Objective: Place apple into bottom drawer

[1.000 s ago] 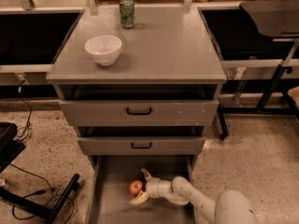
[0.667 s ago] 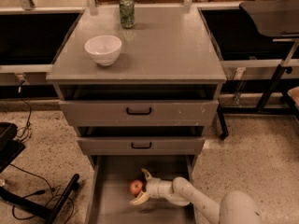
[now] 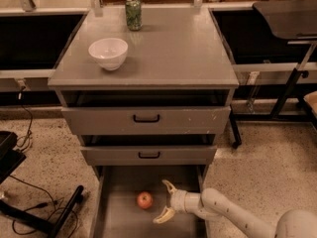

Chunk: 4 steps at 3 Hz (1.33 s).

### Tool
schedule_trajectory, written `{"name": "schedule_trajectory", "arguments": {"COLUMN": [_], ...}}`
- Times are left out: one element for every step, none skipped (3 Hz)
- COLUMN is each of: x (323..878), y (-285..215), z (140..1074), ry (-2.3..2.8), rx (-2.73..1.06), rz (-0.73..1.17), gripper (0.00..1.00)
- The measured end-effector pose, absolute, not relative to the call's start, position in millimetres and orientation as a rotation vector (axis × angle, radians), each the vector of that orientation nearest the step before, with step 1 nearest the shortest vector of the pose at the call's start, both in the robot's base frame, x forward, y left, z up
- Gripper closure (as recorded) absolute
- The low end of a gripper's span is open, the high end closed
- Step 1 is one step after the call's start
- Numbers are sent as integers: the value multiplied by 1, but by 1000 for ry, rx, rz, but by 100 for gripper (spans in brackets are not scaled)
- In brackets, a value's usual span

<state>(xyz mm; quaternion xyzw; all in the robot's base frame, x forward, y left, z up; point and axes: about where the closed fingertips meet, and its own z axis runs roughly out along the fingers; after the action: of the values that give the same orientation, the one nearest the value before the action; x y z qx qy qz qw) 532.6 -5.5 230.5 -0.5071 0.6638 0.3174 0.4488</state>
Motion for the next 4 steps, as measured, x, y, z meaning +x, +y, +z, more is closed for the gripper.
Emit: {"name": "schedule_trajectory", "arguments": {"x": [497,453,432,429], "y": [-51,-70,-73,-72], "z": [275,318,353,354], "ry": [1690,1749,1753,1751], "rx": [-1360,-1479,-1497,-1506], "rz": [748,764,754,757], "gripper": [0,0,0,0]}}
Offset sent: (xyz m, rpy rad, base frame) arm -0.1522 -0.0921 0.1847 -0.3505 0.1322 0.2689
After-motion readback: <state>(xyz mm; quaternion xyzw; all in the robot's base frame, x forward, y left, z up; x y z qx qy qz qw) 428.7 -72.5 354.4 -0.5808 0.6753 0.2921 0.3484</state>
